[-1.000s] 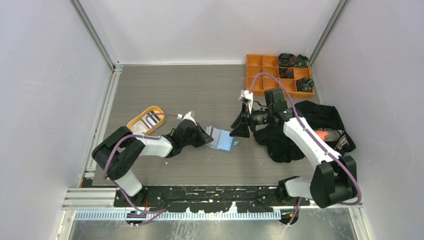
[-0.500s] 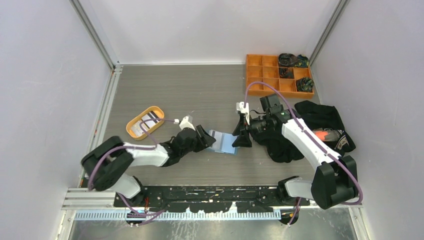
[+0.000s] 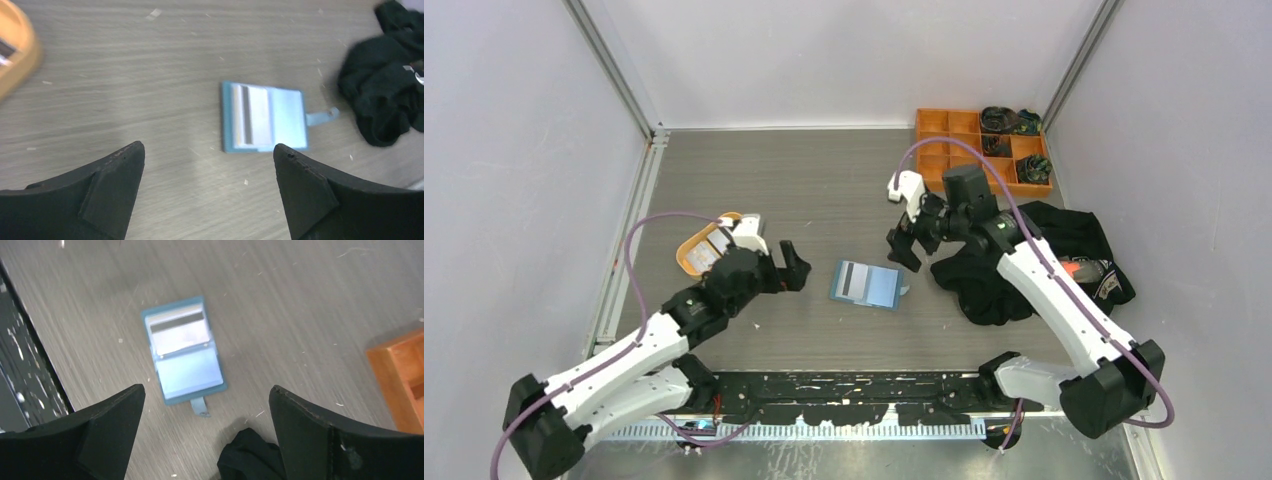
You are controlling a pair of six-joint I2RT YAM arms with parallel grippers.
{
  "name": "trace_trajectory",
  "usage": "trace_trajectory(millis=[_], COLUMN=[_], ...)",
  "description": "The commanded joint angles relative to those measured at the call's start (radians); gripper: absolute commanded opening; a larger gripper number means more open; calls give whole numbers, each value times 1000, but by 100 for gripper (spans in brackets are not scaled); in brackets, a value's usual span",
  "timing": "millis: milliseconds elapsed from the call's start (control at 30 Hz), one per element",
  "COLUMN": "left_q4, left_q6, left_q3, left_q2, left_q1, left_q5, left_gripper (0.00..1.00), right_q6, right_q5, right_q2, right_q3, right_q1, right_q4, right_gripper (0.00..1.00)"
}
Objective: Put the credit cards into the card holder
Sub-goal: Move the storage box to the center of the board.
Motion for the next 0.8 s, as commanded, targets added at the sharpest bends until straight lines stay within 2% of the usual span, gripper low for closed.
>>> trace_trajectory(millis=[0,100,267,333,400,467,667,767], left_q4=[-184,-172,-57,-26,-44,-85,-251,-312], left_q6=[123,83,-45,-98,-134,-146,-133,-156], left_q3=[87,87,67,69,105,156,322,373], left_q2=[-31,28,155,216,285,352,504,543], left_q1=[199,414,747,848,906,927,928,913], left_q5=[84,249,537,559,501,465,362,247], left_gripper=[100,100,93,90,89,82,75,75], right_q6=[245,291,295,294,291,281,252,247], right_q5=[-7,-166,-189,-192,-186,-164,-104,-93], right_q2=[-15,62,128,150,168,182,222,230], right_q3=[82,97,22,20,27,33,43,48], right_q1=[-1,0,3,3,11,28,75,85], right_q4=[76,56,76,68,59,52,36,31], right_gripper=[99,99,99,98,97,97,97,97])
